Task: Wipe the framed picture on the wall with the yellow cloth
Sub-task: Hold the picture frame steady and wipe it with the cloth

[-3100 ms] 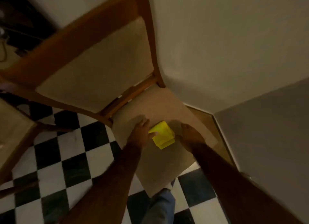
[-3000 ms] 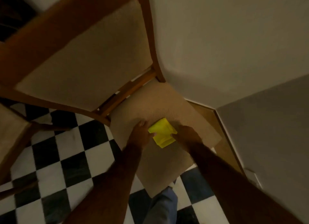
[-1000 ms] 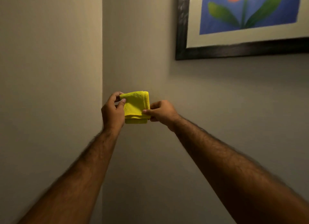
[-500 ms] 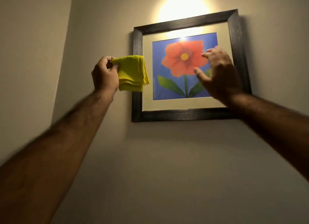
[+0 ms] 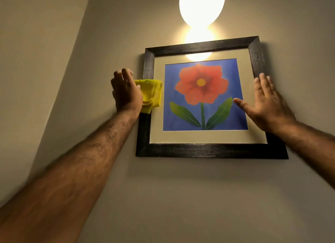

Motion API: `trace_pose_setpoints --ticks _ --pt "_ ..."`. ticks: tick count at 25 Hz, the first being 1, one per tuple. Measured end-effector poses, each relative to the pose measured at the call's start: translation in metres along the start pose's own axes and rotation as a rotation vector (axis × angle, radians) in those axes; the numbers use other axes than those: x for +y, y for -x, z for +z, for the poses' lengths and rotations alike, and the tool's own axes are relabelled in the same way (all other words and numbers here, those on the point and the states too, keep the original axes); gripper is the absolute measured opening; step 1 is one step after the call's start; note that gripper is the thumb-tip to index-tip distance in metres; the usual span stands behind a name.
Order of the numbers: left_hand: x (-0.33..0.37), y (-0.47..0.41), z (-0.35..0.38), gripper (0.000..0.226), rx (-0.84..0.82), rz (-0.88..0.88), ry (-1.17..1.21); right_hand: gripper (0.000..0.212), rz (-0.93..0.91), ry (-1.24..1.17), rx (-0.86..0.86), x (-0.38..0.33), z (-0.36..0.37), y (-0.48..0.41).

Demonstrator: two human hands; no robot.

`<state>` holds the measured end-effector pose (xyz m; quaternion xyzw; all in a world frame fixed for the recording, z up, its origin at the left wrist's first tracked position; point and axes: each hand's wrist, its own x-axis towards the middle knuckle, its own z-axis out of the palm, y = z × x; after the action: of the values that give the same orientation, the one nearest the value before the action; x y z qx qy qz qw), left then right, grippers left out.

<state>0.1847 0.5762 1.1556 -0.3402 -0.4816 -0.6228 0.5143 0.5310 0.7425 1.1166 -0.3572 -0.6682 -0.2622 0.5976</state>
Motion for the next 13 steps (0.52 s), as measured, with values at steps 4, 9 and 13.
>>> trace_pose_setpoints --ticks 4,9,13 --pt "-0.004 0.013 0.010 0.028 -0.029 0.435 -0.100 0.111 0.008 0.065 0.100 0.000 0.019 0.008" --pt "-0.016 0.055 0.016 0.058 -0.261 0.322 -0.041 0.112 -0.004 0.067 0.138 0.000 0.020 0.010" --pt "-0.036 0.124 -0.002 0.081 -0.311 0.347 -0.050 0.110 -0.011 0.078 0.153 0.003 0.024 0.022"
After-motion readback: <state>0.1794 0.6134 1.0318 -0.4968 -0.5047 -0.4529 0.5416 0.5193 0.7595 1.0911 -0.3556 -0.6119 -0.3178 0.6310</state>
